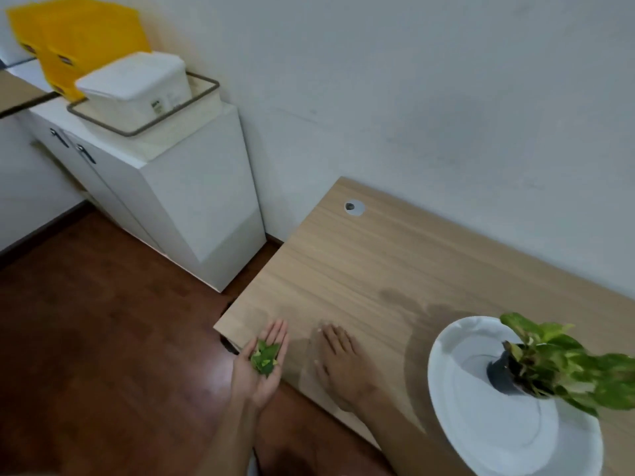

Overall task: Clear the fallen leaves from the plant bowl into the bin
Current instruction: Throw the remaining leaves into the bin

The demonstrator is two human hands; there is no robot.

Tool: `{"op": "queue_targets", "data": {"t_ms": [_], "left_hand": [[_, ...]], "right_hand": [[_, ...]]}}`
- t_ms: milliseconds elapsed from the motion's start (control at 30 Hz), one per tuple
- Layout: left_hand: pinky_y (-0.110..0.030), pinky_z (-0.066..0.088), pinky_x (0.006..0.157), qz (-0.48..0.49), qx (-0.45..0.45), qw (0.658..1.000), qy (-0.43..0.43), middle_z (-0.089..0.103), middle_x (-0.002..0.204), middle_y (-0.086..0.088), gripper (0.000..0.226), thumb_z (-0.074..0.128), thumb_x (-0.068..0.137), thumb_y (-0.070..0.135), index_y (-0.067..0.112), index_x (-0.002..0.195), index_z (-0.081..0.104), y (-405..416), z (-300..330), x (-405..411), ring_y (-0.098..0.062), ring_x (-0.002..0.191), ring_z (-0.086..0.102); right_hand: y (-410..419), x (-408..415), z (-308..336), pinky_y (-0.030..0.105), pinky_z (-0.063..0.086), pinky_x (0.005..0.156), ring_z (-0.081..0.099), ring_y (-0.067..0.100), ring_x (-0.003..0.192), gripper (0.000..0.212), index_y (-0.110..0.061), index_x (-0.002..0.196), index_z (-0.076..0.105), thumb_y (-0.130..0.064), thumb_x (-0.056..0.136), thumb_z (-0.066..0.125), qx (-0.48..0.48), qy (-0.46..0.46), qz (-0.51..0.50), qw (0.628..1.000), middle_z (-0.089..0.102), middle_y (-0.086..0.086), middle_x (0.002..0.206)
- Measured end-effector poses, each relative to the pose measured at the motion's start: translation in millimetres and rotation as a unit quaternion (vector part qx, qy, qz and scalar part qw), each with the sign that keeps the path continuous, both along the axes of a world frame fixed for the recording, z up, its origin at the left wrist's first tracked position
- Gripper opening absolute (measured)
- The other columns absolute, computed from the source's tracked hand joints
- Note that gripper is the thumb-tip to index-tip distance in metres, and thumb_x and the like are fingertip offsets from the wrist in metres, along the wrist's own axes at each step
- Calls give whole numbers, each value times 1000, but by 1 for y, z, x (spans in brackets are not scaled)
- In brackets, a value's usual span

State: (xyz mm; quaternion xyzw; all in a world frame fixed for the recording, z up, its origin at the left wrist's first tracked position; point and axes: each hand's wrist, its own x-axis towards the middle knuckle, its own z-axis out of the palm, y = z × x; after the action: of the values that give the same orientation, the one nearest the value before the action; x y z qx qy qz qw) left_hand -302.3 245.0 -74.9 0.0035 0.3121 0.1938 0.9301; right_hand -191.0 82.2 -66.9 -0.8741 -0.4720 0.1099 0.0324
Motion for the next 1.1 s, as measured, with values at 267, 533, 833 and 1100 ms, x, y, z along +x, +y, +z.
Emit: {"op": "queue_targets", "data": {"t_ms": [267,533,833,1100], "left_hand": [[-41,38,108,57,-3,998,19,60,135,-21,45,33,100,20,-4,119,65,85,-7,-44,-30,128,54],[-42,39,111,94,-16,995,17,60,137,-18,41,36,101,20,0,122,65,157,-18,-59,-28,130,54],[-42,41,109,84,-53,992,84,59,136,-22,42,33,100,19,-2,128,57,222,-75,-43,-31,125,57],[-40,35,116,-14,-53,972,227,46,148,-19,48,22,102,20,-2,139,45,267,-131,-2,-30,138,44]], "right_hand": [[84,-6,-38,55,4,124,-11,33,154,73,-21,159,0,-59,100,18,-16,20,-40,999,-4,13,167],[197,-13,-45,59,8,122,0,30,155,73,-17,158,10,-59,99,20,-23,7,-18,1000,11,11,167],[209,-14,-48,54,3,124,-6,21,155,73,-26,158,11,-62,97,24,-24,-4,-51,998,6,-1,168],[211,-11,-52,57,9,123,4,24,155,75,-25,159,13,-53,94,38,-5,-20,-37,999,13,2,167]]}}
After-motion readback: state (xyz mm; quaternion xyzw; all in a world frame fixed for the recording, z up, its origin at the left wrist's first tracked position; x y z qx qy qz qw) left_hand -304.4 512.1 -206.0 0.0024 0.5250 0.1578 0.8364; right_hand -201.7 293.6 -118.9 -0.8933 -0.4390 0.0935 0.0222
